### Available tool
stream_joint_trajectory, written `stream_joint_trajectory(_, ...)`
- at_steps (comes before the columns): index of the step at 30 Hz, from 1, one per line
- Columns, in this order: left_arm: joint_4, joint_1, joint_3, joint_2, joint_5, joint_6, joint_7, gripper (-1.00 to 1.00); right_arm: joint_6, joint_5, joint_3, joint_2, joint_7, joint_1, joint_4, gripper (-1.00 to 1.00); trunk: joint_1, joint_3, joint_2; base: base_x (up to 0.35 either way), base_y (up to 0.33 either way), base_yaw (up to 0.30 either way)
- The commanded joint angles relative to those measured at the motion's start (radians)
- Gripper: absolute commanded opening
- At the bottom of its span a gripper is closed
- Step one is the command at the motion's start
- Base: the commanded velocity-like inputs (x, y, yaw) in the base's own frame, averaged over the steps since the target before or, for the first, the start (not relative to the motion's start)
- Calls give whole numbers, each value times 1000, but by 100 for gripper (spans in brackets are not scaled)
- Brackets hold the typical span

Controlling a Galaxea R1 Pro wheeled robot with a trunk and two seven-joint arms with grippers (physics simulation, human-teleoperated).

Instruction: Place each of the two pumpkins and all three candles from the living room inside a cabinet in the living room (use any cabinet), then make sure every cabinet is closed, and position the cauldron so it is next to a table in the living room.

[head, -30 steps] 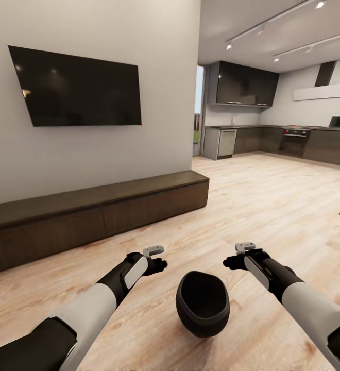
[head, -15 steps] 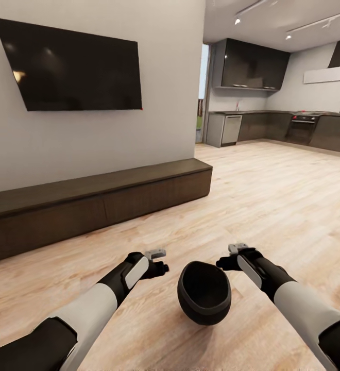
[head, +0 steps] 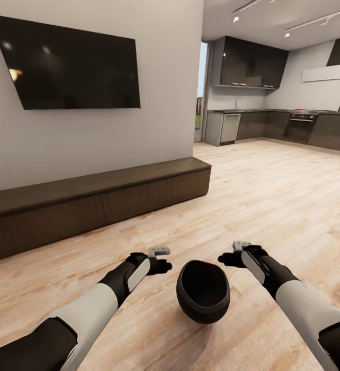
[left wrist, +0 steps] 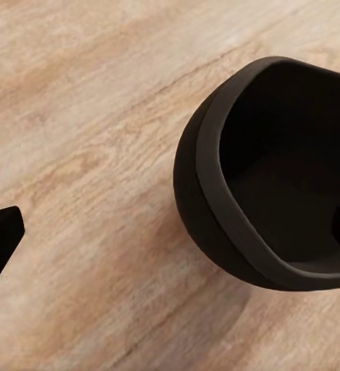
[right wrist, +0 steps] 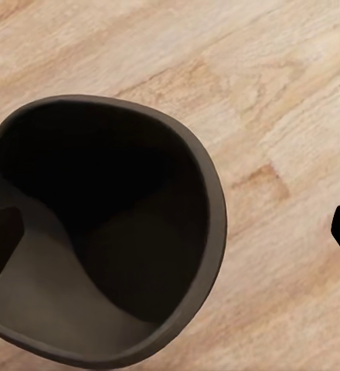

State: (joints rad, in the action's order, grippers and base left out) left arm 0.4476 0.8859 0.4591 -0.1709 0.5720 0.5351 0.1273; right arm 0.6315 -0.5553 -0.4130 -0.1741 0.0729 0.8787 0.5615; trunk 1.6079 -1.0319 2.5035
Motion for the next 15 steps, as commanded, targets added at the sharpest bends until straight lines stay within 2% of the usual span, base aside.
stream_joint_trajectory(1,2,1,7,1,7,2,8,100,2,-10,-8,-1,7,1,1,100,0,-1,0,0,0,0)
stream_joint_trajectory(8,3,1,7,2,-10,-25,9,100,1,-9,-11,4,6,-1,-34,100,0,-1,0,0,0,0)
stream_joint_trajectory(11,2,1,8,1,-27,-57,15,100,-4,-9,-11,36,7,-1,-115,100,0,-1,0,0,0,0)
stream_joint_trajectory(15,2,1,8,-3,-31,-63,17,100,-8,-9,-12,46,8,-1,-145,100,0,-1,0,0,0,0)
